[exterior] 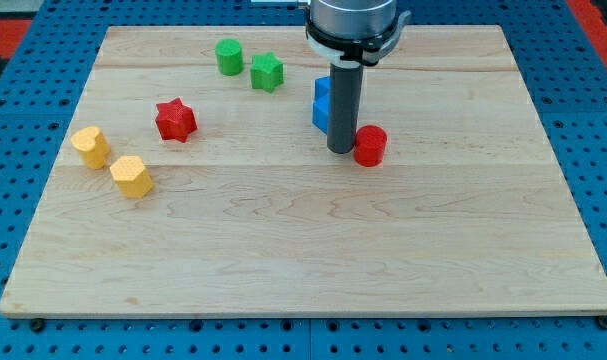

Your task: Place the yellow heart on top of the red star

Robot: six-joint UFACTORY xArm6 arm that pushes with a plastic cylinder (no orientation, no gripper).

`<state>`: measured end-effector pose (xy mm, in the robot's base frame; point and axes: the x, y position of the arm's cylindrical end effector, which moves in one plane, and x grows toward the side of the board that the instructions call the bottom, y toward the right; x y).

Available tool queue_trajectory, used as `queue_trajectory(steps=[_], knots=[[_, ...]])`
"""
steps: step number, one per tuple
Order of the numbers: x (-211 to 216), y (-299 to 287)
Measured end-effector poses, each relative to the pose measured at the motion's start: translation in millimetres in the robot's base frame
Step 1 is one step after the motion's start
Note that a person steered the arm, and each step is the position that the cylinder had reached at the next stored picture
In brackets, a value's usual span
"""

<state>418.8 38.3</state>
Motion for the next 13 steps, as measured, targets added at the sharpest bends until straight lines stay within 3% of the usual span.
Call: queue_trajectory(steps=[2,3,4,7,9,11,13], knots=[[15.9,-72.6],[67.8,-72.6],[92.6,-110.9],[62.5,-276.4],[19.6,-298.4],[18.9,-299.1],[-19.6,-297.6]])
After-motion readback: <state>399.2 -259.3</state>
